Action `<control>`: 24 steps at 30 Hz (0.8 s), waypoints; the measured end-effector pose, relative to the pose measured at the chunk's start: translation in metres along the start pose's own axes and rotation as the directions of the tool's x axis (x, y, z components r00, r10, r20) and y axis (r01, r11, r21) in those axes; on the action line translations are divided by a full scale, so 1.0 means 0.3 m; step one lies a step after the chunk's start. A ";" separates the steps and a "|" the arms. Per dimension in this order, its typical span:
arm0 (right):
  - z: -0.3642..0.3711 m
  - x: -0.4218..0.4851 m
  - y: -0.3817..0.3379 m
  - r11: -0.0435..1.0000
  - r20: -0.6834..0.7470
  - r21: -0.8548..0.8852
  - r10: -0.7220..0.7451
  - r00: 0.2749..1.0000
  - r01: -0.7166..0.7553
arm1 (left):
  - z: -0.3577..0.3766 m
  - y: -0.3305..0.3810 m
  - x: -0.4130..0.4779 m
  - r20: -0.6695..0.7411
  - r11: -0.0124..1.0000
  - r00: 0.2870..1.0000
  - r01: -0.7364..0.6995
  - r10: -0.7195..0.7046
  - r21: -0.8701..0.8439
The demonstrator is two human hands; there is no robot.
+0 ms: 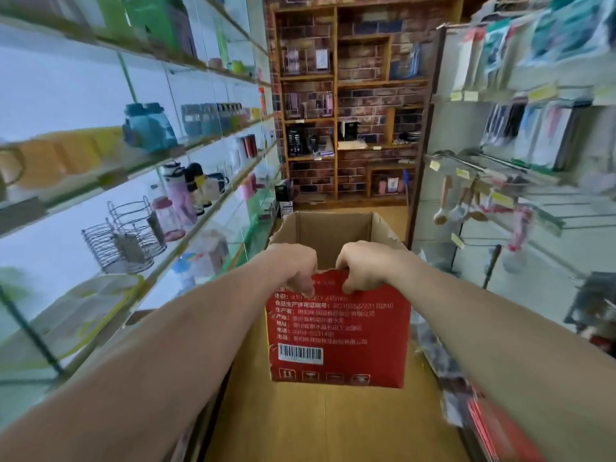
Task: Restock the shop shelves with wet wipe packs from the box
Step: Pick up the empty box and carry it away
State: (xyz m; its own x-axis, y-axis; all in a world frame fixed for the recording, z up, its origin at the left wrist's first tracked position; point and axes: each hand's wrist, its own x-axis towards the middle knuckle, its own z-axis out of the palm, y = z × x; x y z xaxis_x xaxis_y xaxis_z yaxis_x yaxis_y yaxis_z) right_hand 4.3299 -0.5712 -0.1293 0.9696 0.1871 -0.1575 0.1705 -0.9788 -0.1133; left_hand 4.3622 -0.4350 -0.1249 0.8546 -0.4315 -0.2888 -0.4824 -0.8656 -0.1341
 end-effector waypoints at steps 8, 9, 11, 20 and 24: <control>-0.079 0.632 0.163 1.000 -0.002 0.009 -0.021 1.000 0.021 | -0.093 -0.271 0.588 -0.005 0.999 0.999 0.038 -0.038 -0.015; -0.086 0.714 0.184 1.000 -0.001 0.007 -0.023 1.000 0.023 | -0.101 -0.308 0.666 -0.006 0.999 0.999 0.038 -0.039 -0.014; -0.096 0.874 0.222 1.000 0.008 0.008 -0.020 1.000 0.020 | -0.117 -0.375 0.819 0.014 0.999 1.000 0.029 -0.028 -0.019; -0.204 1.529 0.442 0.996 0.001 0.048 0.071 0.998 -0.071 | -0.285 -0.634 1.499 0.004 0.995 0.997 -0.074 0.074 0.070; -0.232 1.772 0.578 0.993 -0.003 0.043 0.109 0.994 -0.109 | -0.332 -0.688 1.800 0.000 0.991 0.993 -0.114 0.114 0.075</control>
State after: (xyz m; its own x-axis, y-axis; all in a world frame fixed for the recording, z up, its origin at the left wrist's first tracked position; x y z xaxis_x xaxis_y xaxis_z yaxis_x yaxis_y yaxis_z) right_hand 4.8871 -0.6472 -0.1644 0.9831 0.0786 -0.1656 0.0560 -0.9889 -0.1374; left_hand 4.9423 -0.5145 -0.1587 0.7941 -0.5274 -0.3020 -0.5894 -0.7894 -0.1714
